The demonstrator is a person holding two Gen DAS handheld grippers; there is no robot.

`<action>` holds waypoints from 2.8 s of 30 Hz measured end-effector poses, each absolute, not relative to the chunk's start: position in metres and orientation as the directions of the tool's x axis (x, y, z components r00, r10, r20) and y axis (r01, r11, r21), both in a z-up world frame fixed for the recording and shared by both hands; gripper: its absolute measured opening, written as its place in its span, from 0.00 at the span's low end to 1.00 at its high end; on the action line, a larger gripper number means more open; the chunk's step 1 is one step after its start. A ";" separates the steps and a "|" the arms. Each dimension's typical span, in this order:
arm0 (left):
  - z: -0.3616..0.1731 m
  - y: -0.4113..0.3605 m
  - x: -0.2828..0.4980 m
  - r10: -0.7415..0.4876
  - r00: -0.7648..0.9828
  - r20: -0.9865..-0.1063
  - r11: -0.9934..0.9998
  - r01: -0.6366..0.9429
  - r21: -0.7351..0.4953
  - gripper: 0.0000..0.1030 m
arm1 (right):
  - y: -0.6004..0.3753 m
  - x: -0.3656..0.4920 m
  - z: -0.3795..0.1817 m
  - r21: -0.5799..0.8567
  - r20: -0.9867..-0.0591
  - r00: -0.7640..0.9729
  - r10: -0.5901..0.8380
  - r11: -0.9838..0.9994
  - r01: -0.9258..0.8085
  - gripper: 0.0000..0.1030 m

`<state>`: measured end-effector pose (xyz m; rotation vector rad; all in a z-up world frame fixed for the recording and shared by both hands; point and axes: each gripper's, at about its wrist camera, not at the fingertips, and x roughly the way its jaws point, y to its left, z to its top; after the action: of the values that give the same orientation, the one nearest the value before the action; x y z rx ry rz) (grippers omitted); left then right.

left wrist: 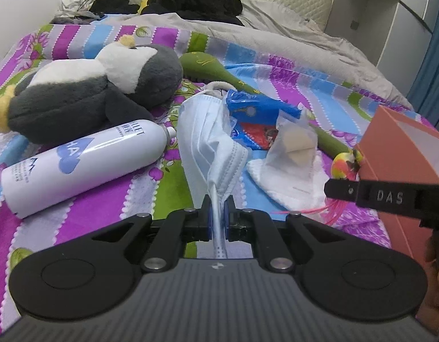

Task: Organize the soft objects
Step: 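Lift the mask with the left tool while the right tool lifts the yellow toy toward the box, then lower the mask into the box and open the left tool while the right tool releases the yellow toy there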

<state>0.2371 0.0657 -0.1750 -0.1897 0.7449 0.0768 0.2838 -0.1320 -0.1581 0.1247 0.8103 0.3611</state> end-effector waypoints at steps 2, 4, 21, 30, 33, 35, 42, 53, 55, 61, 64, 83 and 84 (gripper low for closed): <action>-0.169 0.066 0.227 -0.009 0.737 -0.676 0.978 -0.134 -0.159 0.09 | -0.133 0.273 -0.155 0.237 -0.688 0.630 0.360 0.932 -0.274 0.24; -0.164 0.066 0.216 -0.015 0.741 -0.671 0.978 -0.129 -0.163 0.09 | -0.135 0.260 -0.153 0.228 -0.690 0.629 0.358 0.932 -0.280 0.24; -0.151 0.057 0.133 -0.078 0.688 -0.721 0.975 -0.096 -0.198 0.09 | -0.149 0.173 -0.142 0.209 -0.724 0.590 0.357 0.929 -0.306 0.24; -0.124 0.035 0.118 -0.089 0.703 -0.706 0.979 -0.069 -0.192 0.09 | -0.159 0.152 -0.122 0.195 -0.714 0.597 0.364 0.924 -0.330 0.24; -0.110 0.028 0.117 -0.100 0.712 -0.695 0.978 -0.056 -0.199 0.09 | -0.166 0.150 -0.111 0.202 -0.704 0.605 0.370 0.922 -0.330 0.24; -0.099 0.023 0.117 -0.109 0.716 -0.689 0.978 -0.049 -0.205 0.09 | -0.171 0.149 -0.101 0.200 -0.699 0.612 0.371 0.922 -0.330 0.24; -0.056 0.006 0.128 -0.154 0.741 -0.654 0.971 -0.008 -0.238 0.09 | -0.188 0.154 -0.061 0.192 -0.661 0.656 0.363 0.928 -0.320 0.24; 0.014 -0.042 0.157 -0.226 0.785 -0.577 0.965 0.098 -0.244 0.09 | -0.222 0.169 0.004 0.153 -0.575 0.750 0.325 0.944 -0.292 0.24; 0.022 -0.052 0.163 -0.240 0.789 -0.566 0.963 0.117 -0.244 0.09 | -0.230 0.172 0.011 0.150 -0.562 0.767 0.309 0.950 -0.273 0.24; 0.038 -0.085 0.181 -0.291 0.788 -0.542 0.951 0.180 -0.250 0.09 | -0.261 0.180 0.020 0.145 -0.533 0.802 0.268 0.964 -0.225 0.24; 0.040 -0.106 0.192 -0.319 0.776 -0.543 0.945 0.219 -0.242 0.09 | -0.278 0.186 0.018 0.148 -0.541 0.806 0.241 0.970 -0.191 0.24; -0.033 -0.210 0.277 -0.401 0.567 -0.719 0.907 0.353 -0.228 0.09 | -0.367 0.241 -0.061 0.183 -0.749 0.650 0.129 0.983 0.015 0.24; -0.038 -0.213 0.282 -0.403 0.554 -0.728 0.906 0.357 -0.229 0.09 | -0.369 0.242 -0.066 0.182 -0.759 0.639 0.126 0.983 0.023 0.24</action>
<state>0.2821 -0.2129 -0.0377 -0.0569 0.8750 -0.4492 0.2424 -0.3687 -0.0658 0.1811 0.8773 0.0594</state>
